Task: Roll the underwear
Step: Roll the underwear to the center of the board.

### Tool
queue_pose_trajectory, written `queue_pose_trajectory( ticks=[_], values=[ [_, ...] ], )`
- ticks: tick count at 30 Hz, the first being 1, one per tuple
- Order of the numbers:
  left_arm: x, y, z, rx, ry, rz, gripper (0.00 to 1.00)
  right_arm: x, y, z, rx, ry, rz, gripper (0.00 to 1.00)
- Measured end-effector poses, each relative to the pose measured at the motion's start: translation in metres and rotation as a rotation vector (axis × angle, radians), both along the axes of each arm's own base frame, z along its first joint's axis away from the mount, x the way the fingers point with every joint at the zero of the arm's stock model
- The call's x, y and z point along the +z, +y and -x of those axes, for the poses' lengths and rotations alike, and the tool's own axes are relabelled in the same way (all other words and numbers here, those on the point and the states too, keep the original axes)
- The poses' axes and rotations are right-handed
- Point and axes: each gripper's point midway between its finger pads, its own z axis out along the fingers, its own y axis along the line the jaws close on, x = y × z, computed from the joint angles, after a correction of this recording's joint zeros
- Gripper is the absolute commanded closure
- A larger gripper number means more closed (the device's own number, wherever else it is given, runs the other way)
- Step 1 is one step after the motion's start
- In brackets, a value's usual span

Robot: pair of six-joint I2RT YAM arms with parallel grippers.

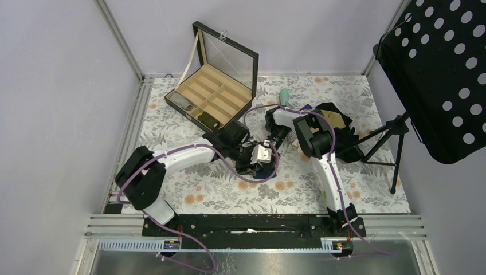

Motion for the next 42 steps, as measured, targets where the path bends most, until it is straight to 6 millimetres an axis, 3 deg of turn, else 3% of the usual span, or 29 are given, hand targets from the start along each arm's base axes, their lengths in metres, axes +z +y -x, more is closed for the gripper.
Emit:
queue_pose_trajectory(
  ticks=[9, 17, 21, 23, 25, 29, 31, 34, 37, 39, 42],
  values=[
    [-0.023, -0.028, 0.011, -0.018, 0.023, 0.022, 0.57, 0.0, 0.0, 0.0, -0.022, 0.016, 0.03, 0.92],
    [-0.059, -0.029, 0.011, -0.004, 0.02, -0.04, 0.66, 0.0, 0.0, 0.0, -0.027, 0.02, 0.039, 0.92],
    [-0.06, -0.031, 0.009, 0.013, 0.001, -0.044, 0.9, -0.001, 0.0, 0.0, -0.026, 0.02, 0.046, 0.91],
    [-0.06, -0.031, 0.008, 0.022, 0.004, -0.046, 0.99, -0.001, -0.001, 0.0, -0.025, 0.022, 0.052, 0.86],
    [-0.06, -0.031, 0.008, 0.025, 0.006, -0.045, 1.0, -0.001, -0.002, 0.0, -0.024, 0.022, 0.055, 0.81],
    [-0.06, -0.033, 0.008, 0.022, 0.006, -0.043, 1.0, 0.002, -0.003, -0.001, -0.027, 0.027, 0.044, 0.54],
    [-0.06, -0.034, 0.007, 0.021, 0.01, -0.043, 1.0, 0.008, -0.005, -0.006, -0.028, 0.024, 0.032, 0.48],
    [-0.059, -0.034, 0.006, 0.019, 0.019, -0.046, 1.0, 0.019, -0.004, -0.039, -0.037, -0.097, -0.047, 0.47],
    [-0.058, -0.031, 0.004, 0.021, 0.051, -0.061, 1.0, 0.041, -0.002, -0.102, -0.081, -0.346, -0.163, 0.46],
    [-0.058, -0.027, 0.003, 0.02, 0.09, -0.075, 1.0, 0.069, -0.008, -0.137, -0.14, -0.506, -0.213, 0.44],
    [-0.058, -0.022, 0.0, 0.024, 0.161, -0.096, 1.0, 0.119, -0.028, -0.169, -0.261, -0.745, -0.25, 0.44]
  ],
)
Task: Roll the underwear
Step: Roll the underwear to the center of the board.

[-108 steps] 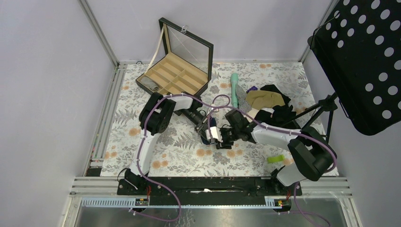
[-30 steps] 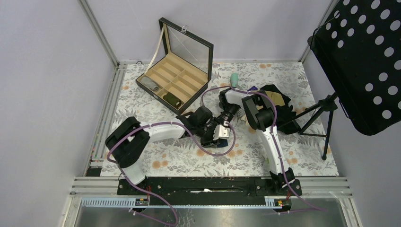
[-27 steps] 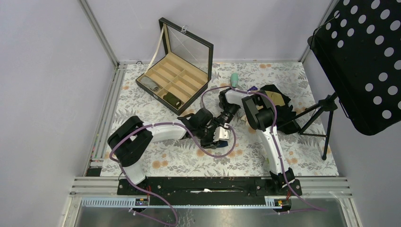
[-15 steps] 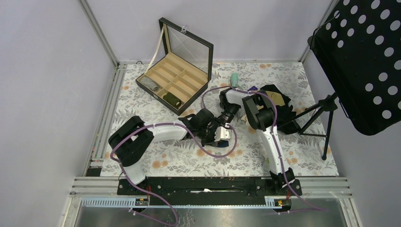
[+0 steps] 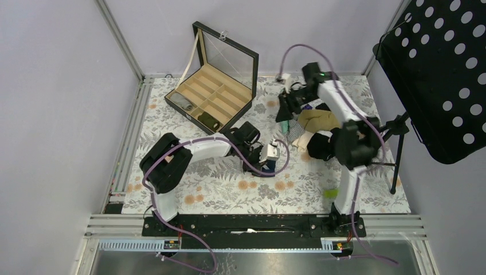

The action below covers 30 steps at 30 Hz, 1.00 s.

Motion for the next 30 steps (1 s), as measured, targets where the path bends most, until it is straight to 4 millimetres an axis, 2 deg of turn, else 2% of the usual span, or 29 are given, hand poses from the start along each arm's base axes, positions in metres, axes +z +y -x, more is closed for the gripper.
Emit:
queue_pose_trajectory(
  ticks=[1, 2, 4, 7, 10, 14, 16, 19, 24, 30],
  values=[
    [0.0, 0.001, -0.001, 0.003, 0.034, -0.008, 1.0, 0.016, -0.012, -0.004, -0.054, -0.089, -0.001, 0.44],
    [0.001, 0.001, -0.002, 0.004, 0.068, -0.014, 1.0, 0.03, -0.023, -0.004, -0.107, -0.183, 0.007, 0.39],
    [0.001, 0.001, -0.003, 0.007, 0.139, -0.026, 1.0, 0.05, -0.045, 0.0, -0.215, -0.389, 0.053, 0.33],
    [0.0, 0.0, -0.006, 0.014, 0.26, -0.044, 1.0, 0.068, -0.067, 0.025, -0.336, -0.665, 0.071, 0.34],
    [-0.001, 0.0, -0.008, 0.023, 0.389, -0.055, 1.0, 0.045, -0.08, 0.051, -0.375, -0.755, 0.085, 0.39],
    [-0.001, 0.001, -0.01, 0.043, 0.552, -0.049, 1.0, -0.022, -0.091, 0.09, -0.333, -0.647, 0.156, 0.52],
    [-0.001, 0.001, -0.011, 0.055, 0.62, -0.05, 1.0, -0.048, -0.093, 0.116, -0.28, -0.582, 0.174, 0.54],
    [-0.002, 0.0, -0.012, 0.071, 0.711, -0.056, 1.0, -0.057, -0.084, 0.14, -0.182, -0.582, 0.171, 0.54],
    [-0.002, -0.002, -0.012, 0.09, 0.807, -0.072, 1.0, -0.058, -0.038, 0.167, 0.065, -0.662, 0.119, 0.52],
    [-0.002, -0.005, -0.012, 0.113, 0.862, -0.093, 1.0, -0.087, -0.002, 0.187, 0.312, -0.694, 0.116, 0.41]
  ],
)
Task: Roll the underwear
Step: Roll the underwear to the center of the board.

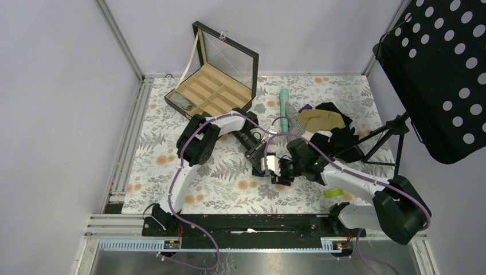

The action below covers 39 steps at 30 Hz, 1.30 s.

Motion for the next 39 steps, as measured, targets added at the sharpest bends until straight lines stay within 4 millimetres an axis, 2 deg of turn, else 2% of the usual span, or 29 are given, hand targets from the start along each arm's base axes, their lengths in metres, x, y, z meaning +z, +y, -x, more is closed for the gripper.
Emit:
queue_pose_trajectory(
  ticks=[4, 12, 14, 16, 18, 22, 25, 29, 33, 36, 39],
  values=[
    [0.0, 0.0, 0.001, 0.007, 0.018, -0.007, 1.0, -0.013, 0.015, 0.007, 0.111, -0.032, 0.028, 0.42],
    [0.0, 0.001, 0.0, 0.015, 0.024, -0.017, 1.0, -0.022, 0.023, -0.011, 0.162, -0.128, 0.074, 0.5],
    [0.0, 0.001, 0.0, 0.016, 0.027, -0.02, 1.0, -0.024, 0.023, -0.015, 0.176, -0.154, 0.084, 0.6],
    [0.0, 0.001, 0.0, 0.018, 0.028, -0.023, 0.99, -0.024, 0.025, -0.019, 0.188, -0.187, 0.095, 0.78],
    [0.0, 0.001, 0.0, 0.021, 0.03, -0.028, 0.91, -0.024, 0.025, -0.022, 0.2, -0.207, 0.104, 1.0],
    [0.0, 0.006, -0.006, 0.044, 0.03, -0.044, 0.71, -0.022, 0.027, -0.023, 0.216, -0.18, 0.133, 1.0],
    [0.005, 0.019, -0.014, 0.08, -0.038, -0.058, 0.66, -0.021, 0.031, -0.026, 0.211, -0.124, 0.163, 1.0],
    [0.032, 0.051, -0.042, 0.196, -0.204, -0.069, 0.62, -0.022, 0.032, -0.031, 0.181, -0.017, 0.203, 1.0],
    [0.077, 0.081, -0.08, 0.331, -0.471, -0.05, 0.59, -0.024, 0.032, -0.035, 0.13, 0.149, 0.189, 1.0],
    [0.099, 0.093, -0.078, 0.389, -0.621, -0.042, 0.58, -0.024, 0.033, -0.041, 0.08, 0.309, 0.174, 1.0],
    [0.111, 0.106, -0.075, 0.467, -0.757, -0.091, 0.58, -0.026, 0.032, -0.045, 0.02, 0.487, 0.157, 1.0]
  ],
)
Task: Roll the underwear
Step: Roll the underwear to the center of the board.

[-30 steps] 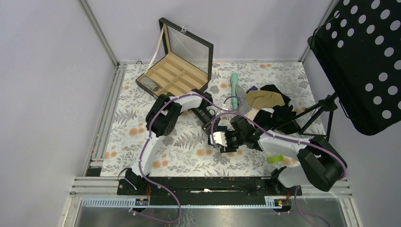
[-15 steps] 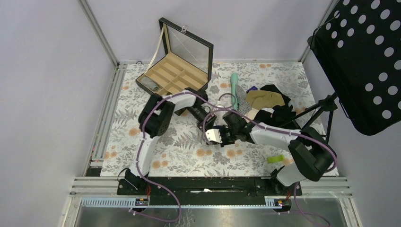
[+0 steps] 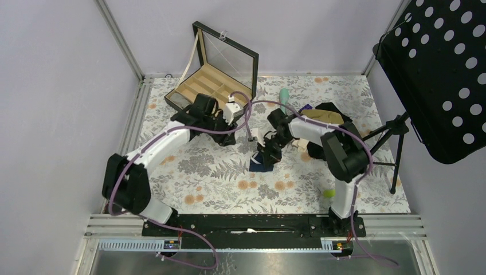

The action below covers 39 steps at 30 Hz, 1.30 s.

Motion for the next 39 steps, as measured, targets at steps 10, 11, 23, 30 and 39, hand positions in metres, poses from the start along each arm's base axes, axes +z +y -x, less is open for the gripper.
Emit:
queue_pose_trajectory(
  ticks=[10, 11, 23, 30, 39],
  values=[
    [0.003, 0.006, 0.006, -0.037, -0.381, -0.064, 0.51, -0.004, -0.001, -0.005, -0.21, 0.442, 0.042, 1.0],
    [0.003, -0.007, 0.015, -0.119, -0.416, -0.062, 0.51, -0.004, -0.001, -0.005, -0.222, 0.458, 0.05, 1.0],
    [-0.089, -0.082, 0.066, -0.576, -0.35, -0.102, 0.52, -0.004, -0.001, -0.004, -0.292, 0.516, 0.089, 1.0],
    [-0.107, -0.098, 0.064, -0.61, -0.382, -0.119, 0.7, -0.004, -0.001, -0.004, -0.305, 0.523, 0.097, 1.0],
    [-0.107, -0.102, 0.059, -0.617, -0.387, -0.143, 1.0, -0.002, -0.003, -0.003, -0.325, 0.538, 0.119, 0.54]
  ],
)
